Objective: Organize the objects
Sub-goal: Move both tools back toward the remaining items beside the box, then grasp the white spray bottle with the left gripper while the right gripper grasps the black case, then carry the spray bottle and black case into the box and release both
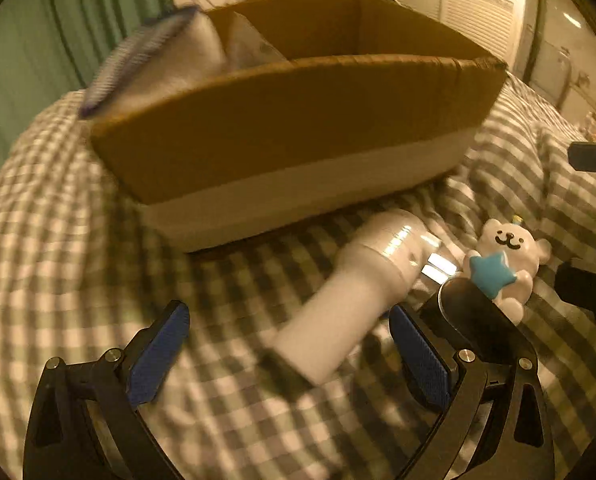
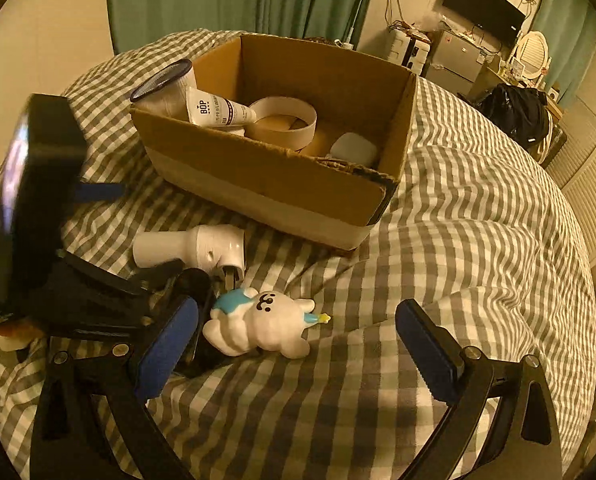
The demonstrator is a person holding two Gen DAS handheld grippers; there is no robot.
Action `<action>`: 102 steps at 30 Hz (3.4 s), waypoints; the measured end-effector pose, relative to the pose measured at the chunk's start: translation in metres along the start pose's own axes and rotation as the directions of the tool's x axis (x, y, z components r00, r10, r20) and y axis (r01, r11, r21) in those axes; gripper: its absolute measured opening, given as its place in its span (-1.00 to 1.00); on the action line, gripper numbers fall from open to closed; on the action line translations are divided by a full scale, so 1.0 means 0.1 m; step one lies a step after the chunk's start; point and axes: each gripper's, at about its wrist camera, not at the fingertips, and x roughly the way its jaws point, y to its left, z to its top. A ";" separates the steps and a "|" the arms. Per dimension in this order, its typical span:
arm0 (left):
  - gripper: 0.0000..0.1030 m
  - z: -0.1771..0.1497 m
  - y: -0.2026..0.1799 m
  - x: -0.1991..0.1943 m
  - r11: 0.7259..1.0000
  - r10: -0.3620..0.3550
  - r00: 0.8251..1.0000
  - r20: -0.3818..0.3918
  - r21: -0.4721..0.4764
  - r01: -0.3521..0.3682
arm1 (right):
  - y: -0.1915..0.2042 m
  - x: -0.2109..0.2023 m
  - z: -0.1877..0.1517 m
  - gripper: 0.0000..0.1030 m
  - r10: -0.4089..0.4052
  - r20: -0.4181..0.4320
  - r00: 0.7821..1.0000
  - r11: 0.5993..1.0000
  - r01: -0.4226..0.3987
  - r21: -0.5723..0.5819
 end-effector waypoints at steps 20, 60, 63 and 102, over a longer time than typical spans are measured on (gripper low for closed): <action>-0.33 -0.52 -0.02 -0.61 0.998 -0.047 0.999 0.024 0.036 0.046 | 0.42 -0.03 -0.21 0.91 -0.009 -0.025 1.000 0.993 0.012 0.118; -0.37 -0.77 0.50 -1.58 0.977 -0.009 0.991 0.132 -0.211 0.037 | 0.93 -0.44 -0.34 -0.46 0.057 0.039 0.998 0.993 -0.061 0.106; -0.37 -0.77 0.47 -1.84 0.977 -0.008 0.984 0.180 -0.206 0.046 | 0.96 -0.73 -0.33 -0.46 0.043 0.078 0.996 0.994 -0.051 0.096; -0.37 1.48 0.57 -1.90 0.994 0.036 0.909 0.416 -0.112 0.011 | 0.04 -1.51 1.62 -0.46 -0.082 0.441 0.894 0.996 0.062 0.060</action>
